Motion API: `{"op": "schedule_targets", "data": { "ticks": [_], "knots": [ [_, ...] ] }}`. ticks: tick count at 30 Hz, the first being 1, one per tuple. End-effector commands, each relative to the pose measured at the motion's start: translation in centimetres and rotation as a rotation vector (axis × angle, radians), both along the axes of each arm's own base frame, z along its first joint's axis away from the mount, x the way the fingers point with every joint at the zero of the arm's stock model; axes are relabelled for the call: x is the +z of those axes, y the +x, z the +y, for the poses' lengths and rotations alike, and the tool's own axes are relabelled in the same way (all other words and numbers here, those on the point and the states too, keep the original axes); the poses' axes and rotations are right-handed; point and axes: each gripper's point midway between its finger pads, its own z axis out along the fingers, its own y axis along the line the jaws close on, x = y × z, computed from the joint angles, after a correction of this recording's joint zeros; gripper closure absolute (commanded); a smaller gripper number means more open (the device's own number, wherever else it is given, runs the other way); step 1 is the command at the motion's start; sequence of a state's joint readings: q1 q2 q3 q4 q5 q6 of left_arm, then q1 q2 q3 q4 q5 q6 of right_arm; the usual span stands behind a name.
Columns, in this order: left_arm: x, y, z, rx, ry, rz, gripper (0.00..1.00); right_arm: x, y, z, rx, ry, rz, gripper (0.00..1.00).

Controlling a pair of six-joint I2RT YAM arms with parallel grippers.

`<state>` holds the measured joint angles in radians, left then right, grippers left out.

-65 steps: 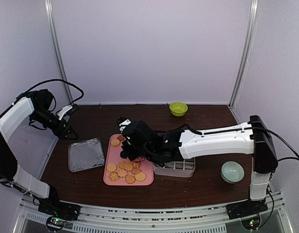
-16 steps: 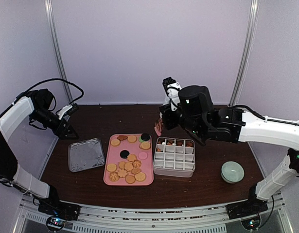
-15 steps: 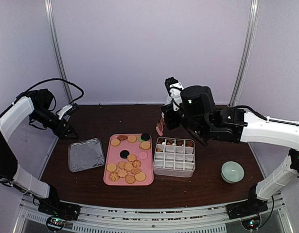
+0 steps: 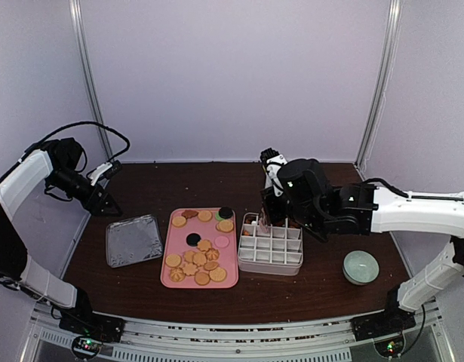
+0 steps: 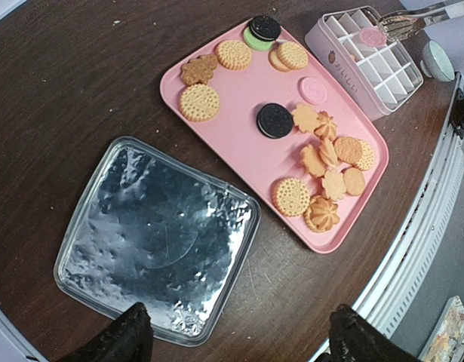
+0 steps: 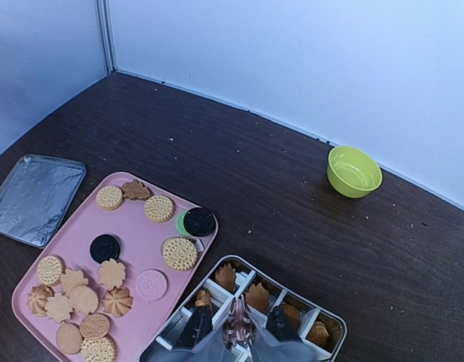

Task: Pack the cookies
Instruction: Place the fake cookies in the empty pocket of the box.

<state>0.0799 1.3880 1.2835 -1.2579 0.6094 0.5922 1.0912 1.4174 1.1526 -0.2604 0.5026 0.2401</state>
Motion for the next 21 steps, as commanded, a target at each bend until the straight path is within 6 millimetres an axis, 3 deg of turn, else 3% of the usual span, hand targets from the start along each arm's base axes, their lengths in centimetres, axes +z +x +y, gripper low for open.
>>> {"op": "schedule_targets", "data": {
  "ticks": [1, 8, 11, 21],
  "knots": [
    [0.9, 0.4, 0.0, 0.001, -0.018, -0.024, 0.17, -0.5, 0.7, -0.1, -0.031, 0.016, 0.001, 1.00],
    [0.8, 0.4, 0.0, 0.003, -0.018, -0.020, 0.17, -2.3, 0.9, 0.7, -0.013, -0.006, 0.037, 1.00],
    [0.8, 0.4, 0.0, 0.002, -0.017, -0.019, 0.17, -2.5, 1.0, 0.7, -0.011, -0.016, 0.041, 0.88],
    [0.9, 0.5, 0.1, 0.002, -0.013, -0.025, 0.17, 0.3, 0.8, 1.0, 0.006, 0.014, 0.001, 0.72]
  ]
}}
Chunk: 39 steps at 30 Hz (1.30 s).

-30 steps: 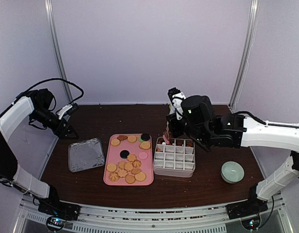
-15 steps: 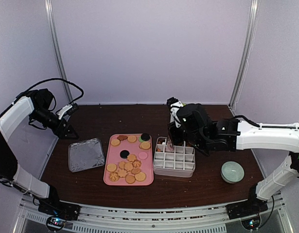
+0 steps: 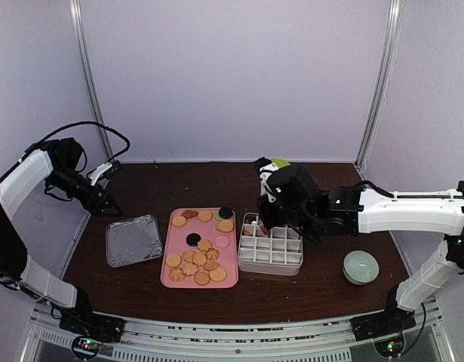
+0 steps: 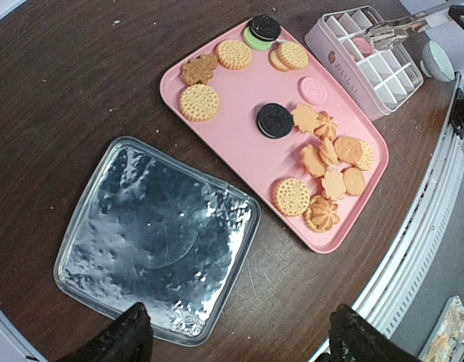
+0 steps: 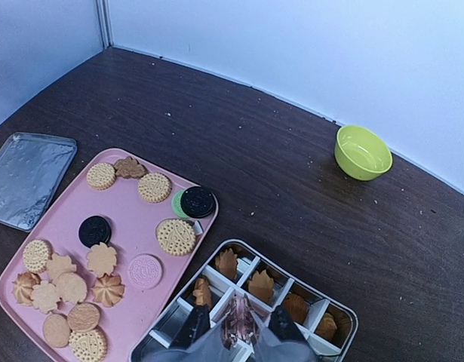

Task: Pack the cookies
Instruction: Place the fake cookies in the empty pocket of the box, then pick up the fake cookies from the plate.

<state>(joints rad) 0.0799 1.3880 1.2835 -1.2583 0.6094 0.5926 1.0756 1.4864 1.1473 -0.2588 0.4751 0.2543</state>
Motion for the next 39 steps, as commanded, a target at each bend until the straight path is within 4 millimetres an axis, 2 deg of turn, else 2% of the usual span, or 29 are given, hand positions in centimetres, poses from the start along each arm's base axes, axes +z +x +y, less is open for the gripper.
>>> {"op": "schedule_targets", "data": {
  "ticks": [1, 10, 17, 21, 26, 39],
  "knots": [
    [0.9, 0.4, 0.0, 0.001, -0.013, -0.023, 0.17, 3.6, 0.1, 0.4, 0.007, 0.060, -0.053, 0.70],
    [1.0, 0.4, 0.1, 0.004, -0.009, -0.027, 0.17, 5.8, -1.2, 2.7, 0.055, 0.088, -0.086, 0.69],
    [0.9, 0.5, 0.2, 0.004, -0.003, -0.025, 0.17, 7.6, -2.3, 7.7, 0.153, 0.177, -0.081, 0.69],
    [1.0, 0.4, 0.3, 0.006, 0.003, -0.027, 0.16, 6.7, -2.0, 10.7, 0.188, 0.177, -0.060, 0.69],
    [0.9, 0.4, 0.4, 0.008, 0.012, -0.028, 0.16, 3.8, -1.0, 13.1, 0.184, 0.137, -0.039, 0.69],
    [0.8, 0.4, 0.5, 0.007, 0.013, -0.027, 0.16, -0.8, 0.8, 14.1, 0.117, 0.088, -0.017, 0.68]
  ]
}}
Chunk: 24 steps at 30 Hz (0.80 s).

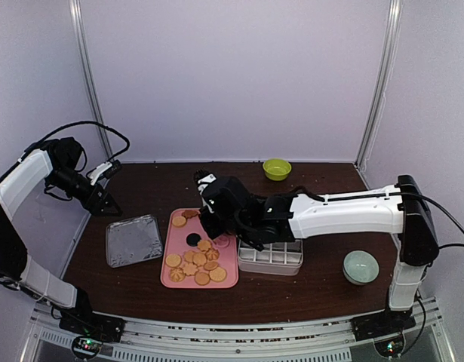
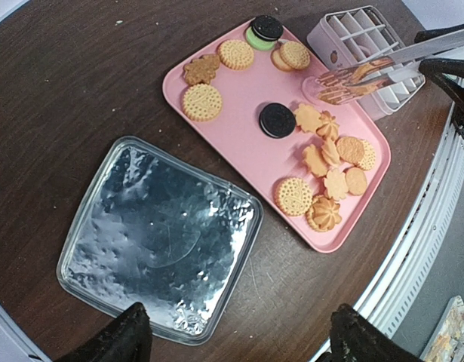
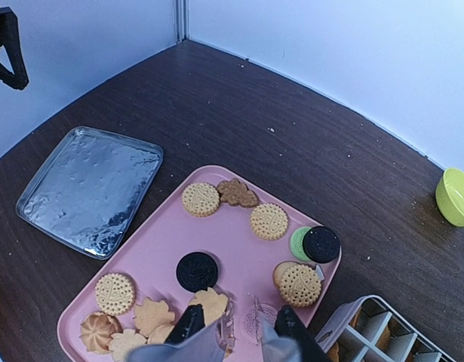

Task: Pack the cookies
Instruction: Pick up the fake cookies from the plate.

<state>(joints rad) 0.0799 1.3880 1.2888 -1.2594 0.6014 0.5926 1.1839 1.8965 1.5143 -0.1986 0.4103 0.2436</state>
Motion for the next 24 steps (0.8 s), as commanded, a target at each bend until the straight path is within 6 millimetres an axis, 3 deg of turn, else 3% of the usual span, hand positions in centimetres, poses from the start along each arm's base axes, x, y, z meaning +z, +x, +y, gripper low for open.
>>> {"op": "schedule_targets", "data": {
  "ticks": [1, 24],
  "knots": [
    [0.7, 0.3, 0.3, 0.005, 0.005, -0.021, 0.16, 1.3, 1.2, 0.4, -0.055, 0.065, -0.031, 0.68],
    [0.7, 0.3, 0.4, 0.004, 0.009, -0.028, 0.16, -2.4, 1.9, -1.2, -0.112, 0.039, 0.016, 0.60]
  ]
}}
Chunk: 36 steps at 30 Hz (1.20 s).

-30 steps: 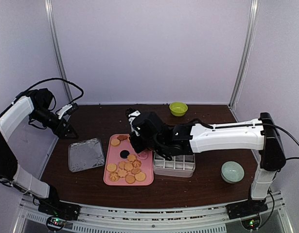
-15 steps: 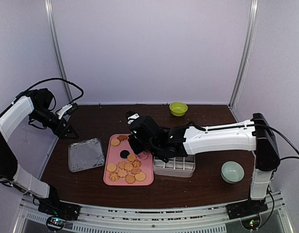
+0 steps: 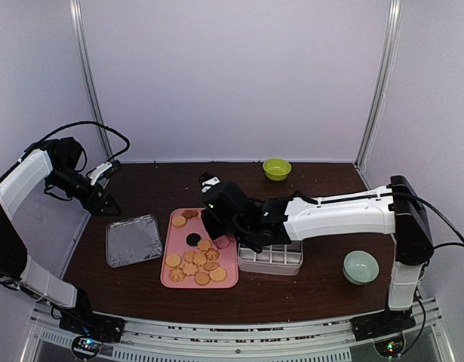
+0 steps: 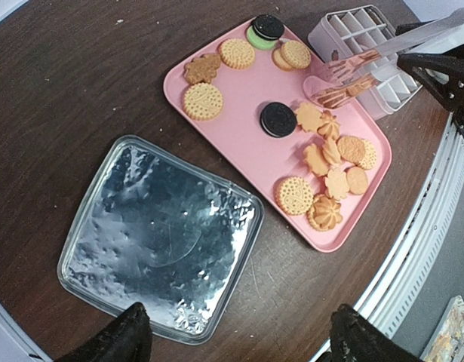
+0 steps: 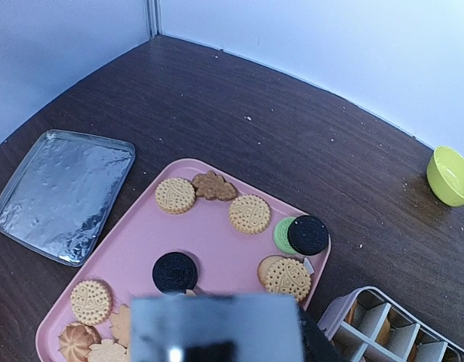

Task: Pack the cookies
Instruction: Pick up the fake cookies from the plate.

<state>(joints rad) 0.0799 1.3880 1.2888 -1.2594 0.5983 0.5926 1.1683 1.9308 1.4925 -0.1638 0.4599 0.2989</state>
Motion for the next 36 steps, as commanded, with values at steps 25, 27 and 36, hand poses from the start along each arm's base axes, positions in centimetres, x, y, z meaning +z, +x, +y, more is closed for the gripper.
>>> {"op": "schedule_targets", "data": {
  "ticks": [25, 27, 36],
  "knots": [
    [0.7, 0.2, 0.3, 0.003, 0.005, -0.027, 0.16, 3.7, 0.9, -2.2, -0.060, 0.057, -0.059, 0.94],
    [0.8, 0.2, 0.3, 0.003, 0.003, -0.028, 0.16, 5.1, 0.8, -2.6, -0.060, 0.073, -0.075, 0.96],
    [0.8, 0.3, 0.2, 0.000, -0.003, -0.026, 0.16, 11.4, 0.1, -6.5, -0.086, 0.113, -0.159, 0.98]
  ]
}}
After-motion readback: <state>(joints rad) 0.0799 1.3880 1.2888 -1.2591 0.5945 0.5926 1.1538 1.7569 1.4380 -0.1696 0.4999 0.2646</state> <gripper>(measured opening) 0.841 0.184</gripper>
